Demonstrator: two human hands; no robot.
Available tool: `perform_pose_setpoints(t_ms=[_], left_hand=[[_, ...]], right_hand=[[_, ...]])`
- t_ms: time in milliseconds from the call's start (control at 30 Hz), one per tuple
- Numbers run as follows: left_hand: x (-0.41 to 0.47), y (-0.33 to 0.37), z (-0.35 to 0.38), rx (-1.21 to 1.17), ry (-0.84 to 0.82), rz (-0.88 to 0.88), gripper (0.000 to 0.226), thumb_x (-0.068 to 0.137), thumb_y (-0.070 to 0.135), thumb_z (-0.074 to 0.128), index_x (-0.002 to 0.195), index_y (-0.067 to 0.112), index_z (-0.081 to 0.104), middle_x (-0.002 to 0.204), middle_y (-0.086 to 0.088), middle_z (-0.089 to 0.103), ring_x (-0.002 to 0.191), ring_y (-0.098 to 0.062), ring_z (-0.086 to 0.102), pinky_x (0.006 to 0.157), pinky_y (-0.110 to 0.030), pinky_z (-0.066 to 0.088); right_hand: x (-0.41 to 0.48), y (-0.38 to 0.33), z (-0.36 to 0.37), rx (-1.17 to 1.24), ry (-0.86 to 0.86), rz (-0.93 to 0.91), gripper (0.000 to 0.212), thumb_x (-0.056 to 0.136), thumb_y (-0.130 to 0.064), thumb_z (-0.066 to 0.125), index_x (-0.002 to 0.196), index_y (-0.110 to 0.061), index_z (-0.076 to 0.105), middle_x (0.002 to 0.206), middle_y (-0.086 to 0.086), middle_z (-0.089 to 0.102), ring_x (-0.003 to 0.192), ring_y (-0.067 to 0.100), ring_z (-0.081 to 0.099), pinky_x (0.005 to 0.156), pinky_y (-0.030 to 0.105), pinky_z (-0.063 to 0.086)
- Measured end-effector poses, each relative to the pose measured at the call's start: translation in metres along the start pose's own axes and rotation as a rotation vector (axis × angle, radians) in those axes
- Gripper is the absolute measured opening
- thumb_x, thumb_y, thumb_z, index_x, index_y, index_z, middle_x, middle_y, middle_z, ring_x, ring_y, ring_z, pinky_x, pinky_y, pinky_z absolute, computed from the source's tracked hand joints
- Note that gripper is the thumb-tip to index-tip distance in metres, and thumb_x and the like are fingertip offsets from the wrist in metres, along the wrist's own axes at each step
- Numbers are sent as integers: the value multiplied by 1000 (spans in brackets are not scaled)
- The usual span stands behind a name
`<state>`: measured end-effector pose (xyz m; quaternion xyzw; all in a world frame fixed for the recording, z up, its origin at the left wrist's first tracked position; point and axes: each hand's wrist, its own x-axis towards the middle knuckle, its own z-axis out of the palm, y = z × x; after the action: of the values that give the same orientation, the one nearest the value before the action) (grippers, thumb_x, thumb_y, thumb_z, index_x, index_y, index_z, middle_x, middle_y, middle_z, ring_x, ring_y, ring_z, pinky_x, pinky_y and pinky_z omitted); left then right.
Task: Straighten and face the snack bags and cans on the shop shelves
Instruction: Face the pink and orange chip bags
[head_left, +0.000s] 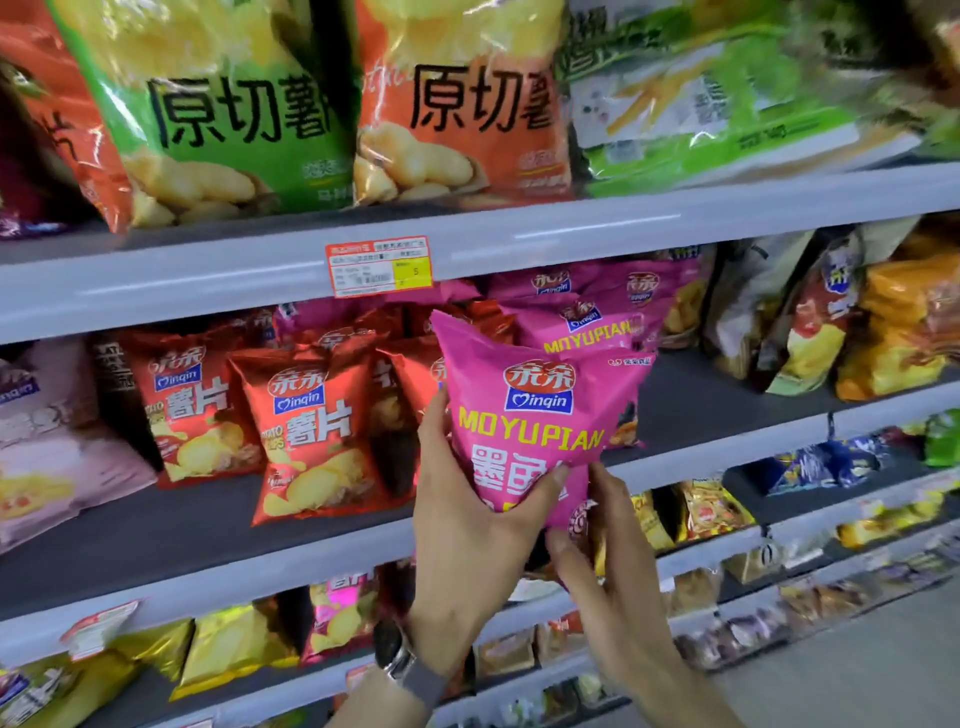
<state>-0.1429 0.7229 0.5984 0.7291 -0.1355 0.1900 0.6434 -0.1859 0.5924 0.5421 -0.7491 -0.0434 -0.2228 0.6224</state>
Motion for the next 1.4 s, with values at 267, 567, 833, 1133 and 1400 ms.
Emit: perform_pose_setpoints(t_ms=[267, 567, 833, 1133, 1400], left_hand=[[4, 20, 143, 31, -227, -17, 110, 78, 51, 89, 162, 38, 19, 152, 16, 54, 138, -6, 54, 114, -40, 48], [51, 0, 257, 202, -261, -152, 109, 74, 77, 72, 157, 64, 2, 145, 21, 49, 140, -16, 48, 113, -49, 47], [74, -14, 283, 245, -197, -236, 105, 87, 52, 78, 156, 67, -1, 152, 14, 48, 134, -6, 54, 111, -46, 50], [82, -22, 283, 159, -232, -269, 94, 97, 40, 73, 165, 45, 8, 131, 39, 52, 107, 35, 48, 80, 1, 44], [85, -38, 265, 325, -303, -305, 91, 97, 35, 71, 167, 35, 12, 149, 22, 37, 128, 2, 43, 102, -23, 36]], right_hand=[[51, 31, -153, -23, 51, 55, 78, 80, -86, 59, 149, -57, 37, 140, -24, 58, 129, 2, 58, 99, 33, 51], [168, 94, -252, 84, -3, 138, 67, 83, -41, 85, 142, -34, 54, 124, -19, 72, 116, 5, 69, 98, 36, 58], [229, 130, -241, 67, -33, 179, 85, 72, -75, 78, 143, -35, 54, 126, -12, 73, 117, 7, 69, 102, 48, 57], [227, 136, -236, -4, -31, 176, 82, 78, -77, 72, 146, -38, 49, 130, -14, 69, 122, 7, 66, 100, 48, 57], [227, 137, -243, -171, -125, 185, 75, 92, -64, 68, 155, -38, 37, 136, -17, 65, 125, 2, 62, 104, 43, 55]])
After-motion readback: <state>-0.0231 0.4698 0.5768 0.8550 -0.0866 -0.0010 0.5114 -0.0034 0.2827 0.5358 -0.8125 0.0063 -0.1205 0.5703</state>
